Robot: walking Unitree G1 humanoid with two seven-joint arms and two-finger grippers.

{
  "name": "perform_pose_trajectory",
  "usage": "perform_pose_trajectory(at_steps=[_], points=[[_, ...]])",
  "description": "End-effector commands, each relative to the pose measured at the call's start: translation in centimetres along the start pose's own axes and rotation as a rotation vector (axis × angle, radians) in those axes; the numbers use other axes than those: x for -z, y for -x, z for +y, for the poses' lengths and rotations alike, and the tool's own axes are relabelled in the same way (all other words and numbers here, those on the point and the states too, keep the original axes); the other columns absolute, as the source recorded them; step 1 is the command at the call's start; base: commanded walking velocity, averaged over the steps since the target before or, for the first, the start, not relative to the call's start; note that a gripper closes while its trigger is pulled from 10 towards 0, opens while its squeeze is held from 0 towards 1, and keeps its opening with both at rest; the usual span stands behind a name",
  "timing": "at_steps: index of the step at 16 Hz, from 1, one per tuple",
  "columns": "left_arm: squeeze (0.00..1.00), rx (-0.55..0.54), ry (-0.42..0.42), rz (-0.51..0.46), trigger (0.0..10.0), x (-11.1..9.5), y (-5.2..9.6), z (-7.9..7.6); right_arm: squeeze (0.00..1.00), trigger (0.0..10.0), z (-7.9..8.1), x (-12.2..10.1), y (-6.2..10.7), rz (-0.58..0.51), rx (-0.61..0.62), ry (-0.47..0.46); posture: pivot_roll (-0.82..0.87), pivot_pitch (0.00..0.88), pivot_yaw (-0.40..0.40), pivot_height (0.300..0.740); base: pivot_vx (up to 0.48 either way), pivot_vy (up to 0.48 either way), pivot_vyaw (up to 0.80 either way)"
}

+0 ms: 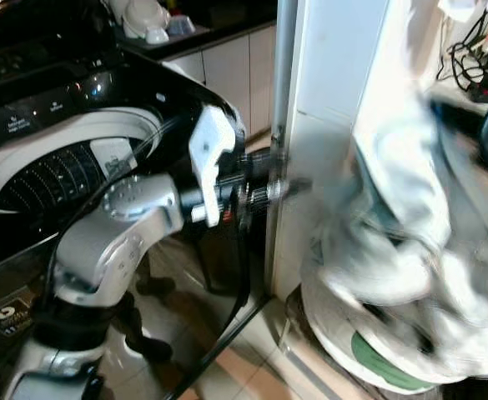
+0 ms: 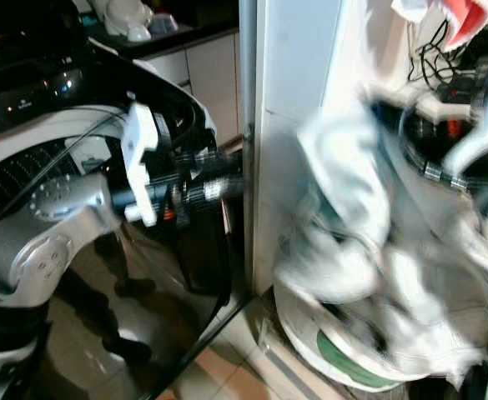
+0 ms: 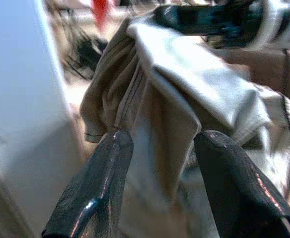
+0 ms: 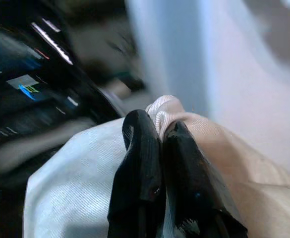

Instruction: Clothes washing

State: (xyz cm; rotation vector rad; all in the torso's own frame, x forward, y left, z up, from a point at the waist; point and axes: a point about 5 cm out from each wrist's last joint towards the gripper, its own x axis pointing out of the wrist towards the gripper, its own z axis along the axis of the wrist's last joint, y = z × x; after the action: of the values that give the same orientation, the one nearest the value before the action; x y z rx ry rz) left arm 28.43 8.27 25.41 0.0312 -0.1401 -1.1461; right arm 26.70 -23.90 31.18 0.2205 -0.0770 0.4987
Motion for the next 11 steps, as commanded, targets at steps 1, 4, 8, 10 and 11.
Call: perform_pose_trajectory(at_steps=[1,4,8,10,11], points=[[1.0,-0.079,-0.008,-0.073,10.0,-1.3,-0.3,0.9,0.0,0.0,1.9,-1.4,-0.8,-0.08,-0.102,-0.009,-0.12,0.0,0.023,0.74,0.0,0.0,0.0],[1.0,-0.12,-0.018,-0.358,10.0,-5.7,-1.4,0.9,0.0,0.0,4.2,-1.4,-3.0,-0.061,-0.216,-0.045,-0.11,0.0,-0.002,0.74,0.0,0.0,0.0],[1.0,-0.151,0.008,-0.527,10.0,-8.2,-0.8,1.6,0.0,0.0,4.9,0.2,-3.9,0.007,-0.221,-0.062,-0.1,0.0,-0.005,0.74,0.0,0.0,0.0],[1.0,-0.137,-0.027,-0.453,10.0,-7.5,-1.1,1.7,0.0,0.0,5.1,0.1,-3.9,-0.006,-0.231,-0.082,-0.1,0.0,-0.004,0.74,0.0,0.0,0.0],[1.0,-0.118,-0.063,-0.361,10.0,-6.5,-1.6,1.5,0.0,0.0,5.3,0.0,-3.9,-0.019,-0.243,-0.088,-0.1,0.0,-0.004,0.74,0.0,0.0,0.0]])
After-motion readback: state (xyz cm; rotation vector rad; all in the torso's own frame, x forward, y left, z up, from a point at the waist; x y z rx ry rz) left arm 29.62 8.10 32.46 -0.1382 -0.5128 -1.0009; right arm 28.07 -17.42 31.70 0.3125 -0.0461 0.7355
